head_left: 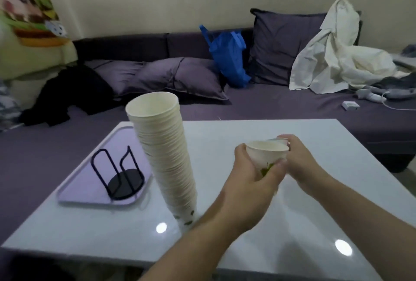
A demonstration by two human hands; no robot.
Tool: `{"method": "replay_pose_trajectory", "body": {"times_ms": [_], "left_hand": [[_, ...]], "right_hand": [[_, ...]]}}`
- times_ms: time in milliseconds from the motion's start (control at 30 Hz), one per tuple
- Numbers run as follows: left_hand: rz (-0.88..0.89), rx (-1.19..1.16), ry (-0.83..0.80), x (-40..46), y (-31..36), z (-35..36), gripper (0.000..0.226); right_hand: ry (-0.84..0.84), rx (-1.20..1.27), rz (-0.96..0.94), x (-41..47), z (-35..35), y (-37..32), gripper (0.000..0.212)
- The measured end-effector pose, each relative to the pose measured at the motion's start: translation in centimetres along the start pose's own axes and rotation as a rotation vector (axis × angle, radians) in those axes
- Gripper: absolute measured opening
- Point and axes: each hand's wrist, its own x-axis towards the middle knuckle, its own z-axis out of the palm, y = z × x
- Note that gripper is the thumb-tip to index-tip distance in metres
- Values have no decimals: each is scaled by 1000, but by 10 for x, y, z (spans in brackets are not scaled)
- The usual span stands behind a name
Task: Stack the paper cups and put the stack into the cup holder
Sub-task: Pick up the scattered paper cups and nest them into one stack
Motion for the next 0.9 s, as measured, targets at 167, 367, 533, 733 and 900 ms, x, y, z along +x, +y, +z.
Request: {"method": "replay_pose_trajectory", "body": {"times_ms": [167, 367, 533, 733, 900], "left_hand": [[193, -87, 75, -38, 76, -25, 65], [432, -91, 345, -69, 145, -99, 44], [412, -25, 520, -70, 144, -149, 48], [300, 85, 512, -59, 101, -160, 51], [198, 123, 462, -53, 76, -160, 56]], "right_hand": [[-89, 66, -77, -80, 22, -35, 66], [-89, 118, -43, -129, 37, -49, 58], [-143, 132, -100, -151, 40, -56, 65], [-90, 215, -245, -147, 32, -100, 66], [-73, 371, -458, -139, 34, -169, 58]]}}
